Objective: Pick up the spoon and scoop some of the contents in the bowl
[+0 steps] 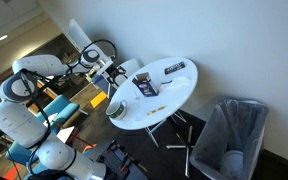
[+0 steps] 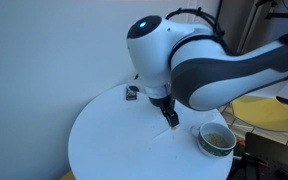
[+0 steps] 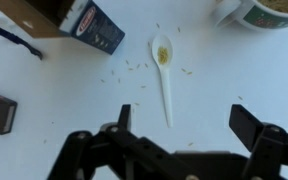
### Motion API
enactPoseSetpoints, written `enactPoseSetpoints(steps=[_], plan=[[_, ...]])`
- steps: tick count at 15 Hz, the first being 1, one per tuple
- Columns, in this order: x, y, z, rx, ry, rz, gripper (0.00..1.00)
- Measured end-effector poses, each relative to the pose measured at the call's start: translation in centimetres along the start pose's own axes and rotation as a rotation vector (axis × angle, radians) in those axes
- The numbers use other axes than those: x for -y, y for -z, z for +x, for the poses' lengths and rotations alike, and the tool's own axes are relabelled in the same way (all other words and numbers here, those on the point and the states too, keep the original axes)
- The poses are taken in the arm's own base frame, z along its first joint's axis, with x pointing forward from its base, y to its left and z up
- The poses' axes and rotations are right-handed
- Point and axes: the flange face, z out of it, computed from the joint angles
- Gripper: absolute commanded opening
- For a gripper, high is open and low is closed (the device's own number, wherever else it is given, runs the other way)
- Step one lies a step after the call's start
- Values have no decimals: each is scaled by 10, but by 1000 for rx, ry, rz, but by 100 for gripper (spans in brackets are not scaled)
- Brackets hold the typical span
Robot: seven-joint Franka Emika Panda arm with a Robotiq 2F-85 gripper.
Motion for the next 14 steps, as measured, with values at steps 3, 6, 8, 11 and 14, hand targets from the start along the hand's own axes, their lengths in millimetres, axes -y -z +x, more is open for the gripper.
enactPoseSetpoints(steps=[3,6,8,11,14], plan=[[11,39,-39,-16,-71,-37,100],[25,64,-78,-32,-148,-65,100],[34,75,-103,-45,-202,-80,100],[49,81,-137,-61,-272,-95,100],[61,80,-166,-81,-311,-85,100]])
